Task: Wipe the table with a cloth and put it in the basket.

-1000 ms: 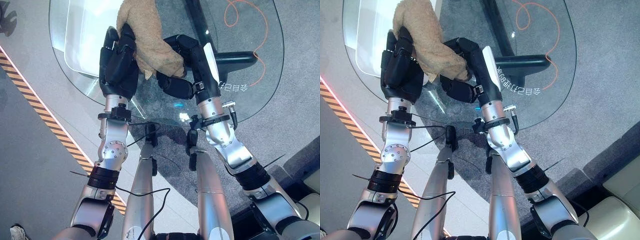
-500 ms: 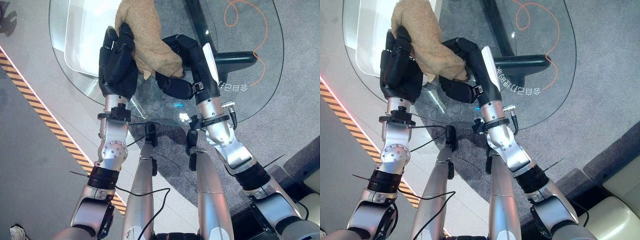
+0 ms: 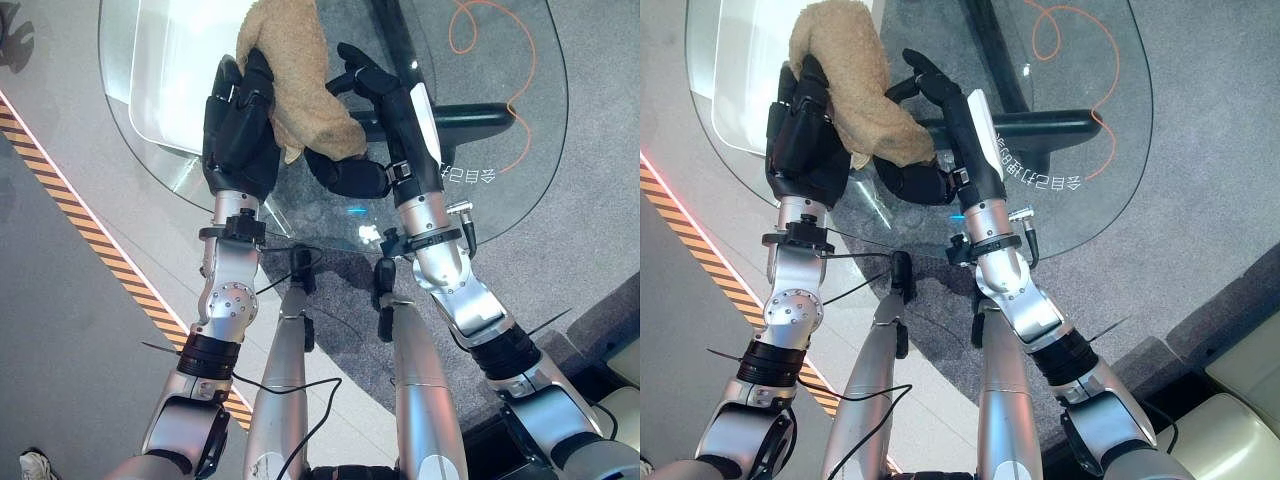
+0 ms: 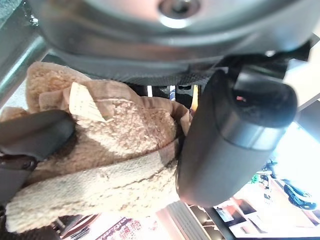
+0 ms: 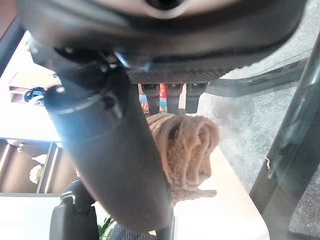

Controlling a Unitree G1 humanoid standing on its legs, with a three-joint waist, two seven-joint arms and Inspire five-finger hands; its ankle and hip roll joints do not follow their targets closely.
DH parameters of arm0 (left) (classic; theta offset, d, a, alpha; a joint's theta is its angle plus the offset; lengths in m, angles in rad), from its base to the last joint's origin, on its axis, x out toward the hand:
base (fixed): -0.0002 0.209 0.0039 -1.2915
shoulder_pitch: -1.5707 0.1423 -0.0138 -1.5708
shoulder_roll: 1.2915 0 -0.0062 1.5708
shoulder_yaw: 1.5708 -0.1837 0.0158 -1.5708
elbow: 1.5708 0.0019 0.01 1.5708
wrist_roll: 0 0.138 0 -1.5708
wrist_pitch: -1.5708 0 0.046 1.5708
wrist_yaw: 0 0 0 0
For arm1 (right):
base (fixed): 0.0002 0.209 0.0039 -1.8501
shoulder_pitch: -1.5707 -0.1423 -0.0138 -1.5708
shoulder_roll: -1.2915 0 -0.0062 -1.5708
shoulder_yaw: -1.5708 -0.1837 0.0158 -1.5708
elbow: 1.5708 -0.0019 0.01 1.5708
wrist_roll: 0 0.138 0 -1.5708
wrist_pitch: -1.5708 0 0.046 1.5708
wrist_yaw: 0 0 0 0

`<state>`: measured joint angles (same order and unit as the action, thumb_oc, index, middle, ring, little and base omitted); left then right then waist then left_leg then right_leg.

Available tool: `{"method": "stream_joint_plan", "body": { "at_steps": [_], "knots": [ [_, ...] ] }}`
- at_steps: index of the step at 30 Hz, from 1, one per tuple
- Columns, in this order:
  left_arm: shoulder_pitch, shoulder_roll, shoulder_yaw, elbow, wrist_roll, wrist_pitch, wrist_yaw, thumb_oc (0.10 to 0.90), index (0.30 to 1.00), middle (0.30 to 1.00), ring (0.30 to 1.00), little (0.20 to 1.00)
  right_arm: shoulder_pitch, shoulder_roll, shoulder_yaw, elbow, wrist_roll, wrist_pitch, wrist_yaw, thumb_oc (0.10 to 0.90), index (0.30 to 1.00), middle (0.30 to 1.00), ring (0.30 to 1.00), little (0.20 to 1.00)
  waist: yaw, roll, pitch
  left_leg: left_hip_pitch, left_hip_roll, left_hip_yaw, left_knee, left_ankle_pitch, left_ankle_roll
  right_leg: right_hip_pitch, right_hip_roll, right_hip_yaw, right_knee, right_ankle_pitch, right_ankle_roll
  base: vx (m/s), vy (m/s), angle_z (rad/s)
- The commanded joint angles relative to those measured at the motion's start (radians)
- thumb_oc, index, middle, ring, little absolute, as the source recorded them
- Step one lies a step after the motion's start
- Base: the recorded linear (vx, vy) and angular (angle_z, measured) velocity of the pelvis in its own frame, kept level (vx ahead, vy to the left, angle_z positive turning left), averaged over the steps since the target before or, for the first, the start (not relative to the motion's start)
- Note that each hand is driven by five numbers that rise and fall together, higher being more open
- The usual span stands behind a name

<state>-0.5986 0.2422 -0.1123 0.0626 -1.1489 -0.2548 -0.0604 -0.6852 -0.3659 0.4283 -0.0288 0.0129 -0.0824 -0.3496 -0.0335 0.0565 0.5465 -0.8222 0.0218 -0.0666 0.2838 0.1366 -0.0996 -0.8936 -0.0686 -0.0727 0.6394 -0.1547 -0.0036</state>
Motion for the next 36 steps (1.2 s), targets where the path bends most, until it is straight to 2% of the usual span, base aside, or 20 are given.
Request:
{"method": "stream_joint_plan", "body": {
  "at_steps": [1,10,19,36],
  "knots": [
    [-0.102,-0.014,-0.052,-0.171,0.035,-0.078,-0.138,0.100,0.300,0.300,0.300,0.200,-0.144,0.051,-0.036,-0.130,-0.012,-0.105,-0.026,0.800,0.900,0.900,0.900,0.900,0.014,-0.018,-0.027,0.041,-0.082,0.072,0.095,-0.138,0.085,0.068,0.082,0.011,-0.169,0.088,0.032,0.00,0.000,0.00],
    [-0.088,-0.007,-0.027,-0.179,0.047,-0.116,-0.145,0.100,0.300,0.300,0.300,0.200,-0.106,0.033,-0.050,-0.104,-0.016,-0.096,-0.036,0.800,0.900,0.900,0.900,0.900,0.012,-0.017,-0.027,0.044,-0.083,0.071,0.090,-0.137,0.085,0.070,0.082,0.011,-0.170,0.086,0.032,0.00,0.000,0.00],
    [-0.086,-0.014,-0.006,-0.193,0.075,-0.216,-0.104,0.100,0.300,0.300,0.300,0.200,-0.076,0.038,-0.066,-0.099,-0.028,-0.104,-0.059,0.800,0.900,0.900,0.900,0.900,0.009,-0.020,-0.027,0.041,-0.082,0.069,0.089,-0.138,0.085,0.064,0.085,0.015,-0.166,0.083,0.031,0.00,0.000,0.00],
    [-0.100,-0.013,0.032,-0.194,0.107,-0.319,-0.027,0.100,0.300,0.300,0.300,0.200,-0.079,0.037,-0.076,-0.089,-0.024,-0.101,-0.067,0.800,0.900,0.900,0.900,0.900,0.010,-0.021,-0.027,0.046,-0.081,0.068,0.088,-0.138,0.082,0.071,0.086,0.014,-0.166,0.079,0.028,0.00,0.000,0.00]
  ]
}}
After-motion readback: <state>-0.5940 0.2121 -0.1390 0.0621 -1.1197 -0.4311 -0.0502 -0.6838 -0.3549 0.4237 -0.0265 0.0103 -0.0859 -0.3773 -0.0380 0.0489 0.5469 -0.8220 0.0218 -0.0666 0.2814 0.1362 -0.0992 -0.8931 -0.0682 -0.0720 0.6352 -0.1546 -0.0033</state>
